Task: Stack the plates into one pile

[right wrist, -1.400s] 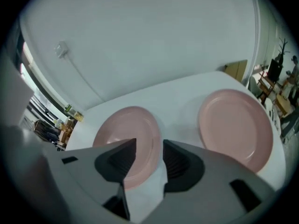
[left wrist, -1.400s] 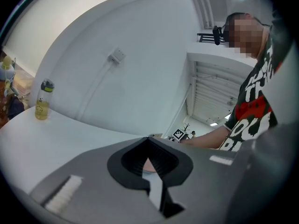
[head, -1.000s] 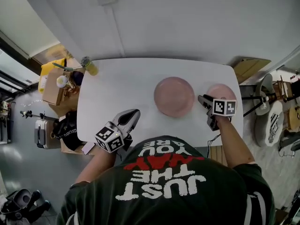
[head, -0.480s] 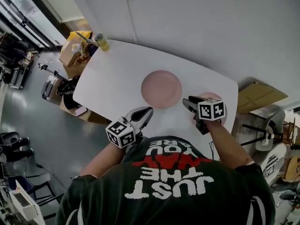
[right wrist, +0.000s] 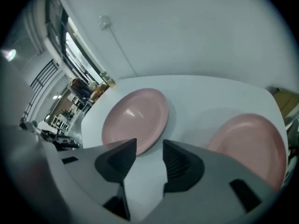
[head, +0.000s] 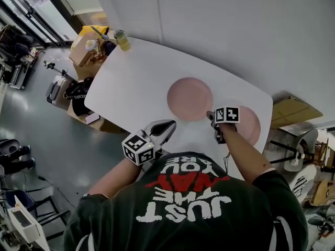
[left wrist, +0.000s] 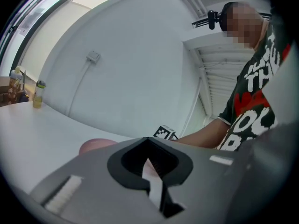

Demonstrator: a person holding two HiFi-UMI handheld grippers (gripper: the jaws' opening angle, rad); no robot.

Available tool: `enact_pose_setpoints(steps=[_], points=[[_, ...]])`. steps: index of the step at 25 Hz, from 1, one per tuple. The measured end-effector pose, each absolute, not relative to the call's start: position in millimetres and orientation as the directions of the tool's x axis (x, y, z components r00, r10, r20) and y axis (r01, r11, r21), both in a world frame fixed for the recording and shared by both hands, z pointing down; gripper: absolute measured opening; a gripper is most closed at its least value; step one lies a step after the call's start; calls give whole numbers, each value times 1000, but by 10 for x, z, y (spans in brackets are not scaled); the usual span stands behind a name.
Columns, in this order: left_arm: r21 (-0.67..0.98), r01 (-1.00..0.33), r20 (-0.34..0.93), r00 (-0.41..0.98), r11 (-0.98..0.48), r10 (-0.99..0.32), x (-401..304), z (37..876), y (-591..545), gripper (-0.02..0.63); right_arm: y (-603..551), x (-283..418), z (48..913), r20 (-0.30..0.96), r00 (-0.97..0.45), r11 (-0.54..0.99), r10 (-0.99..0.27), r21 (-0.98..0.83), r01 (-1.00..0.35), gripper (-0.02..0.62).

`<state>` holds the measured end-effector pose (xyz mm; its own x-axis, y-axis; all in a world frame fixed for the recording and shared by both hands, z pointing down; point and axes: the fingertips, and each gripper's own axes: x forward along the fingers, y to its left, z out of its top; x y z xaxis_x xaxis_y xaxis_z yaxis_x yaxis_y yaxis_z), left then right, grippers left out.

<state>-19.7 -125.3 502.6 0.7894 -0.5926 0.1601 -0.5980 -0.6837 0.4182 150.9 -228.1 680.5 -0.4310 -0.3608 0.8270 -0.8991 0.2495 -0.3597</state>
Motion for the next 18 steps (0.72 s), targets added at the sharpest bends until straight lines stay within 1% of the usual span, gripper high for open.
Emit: enact_pose_setpoints(steps=[2,5,9,16,18], points=[[421,-590,162,796,-689,-583,-218,5060,-1272,8,-2324,1481,6988,845,-415,183,-338,-373,-909,163],[423,-588,166,798,-690,-579,-261,5088,-1306,8,-2372,1411,7210,865,-396,130,-308,-374,-918,176],[436,-596,172,790,-674,-588,-382,5146,-1299,8,-2392,1350,7451,872,-399,48,-283,-402,-914,178],[450,-617,188,772,-646,-607,-550,5245,-1290,8,-2412,1331,7519,873,-395,30,-286,-404,-914,178],[447,-633,217,762,-632,-610,-579,5328,-1353,8,-2403,1324,7525,870,-400,26,-287,-411,-911,178]])
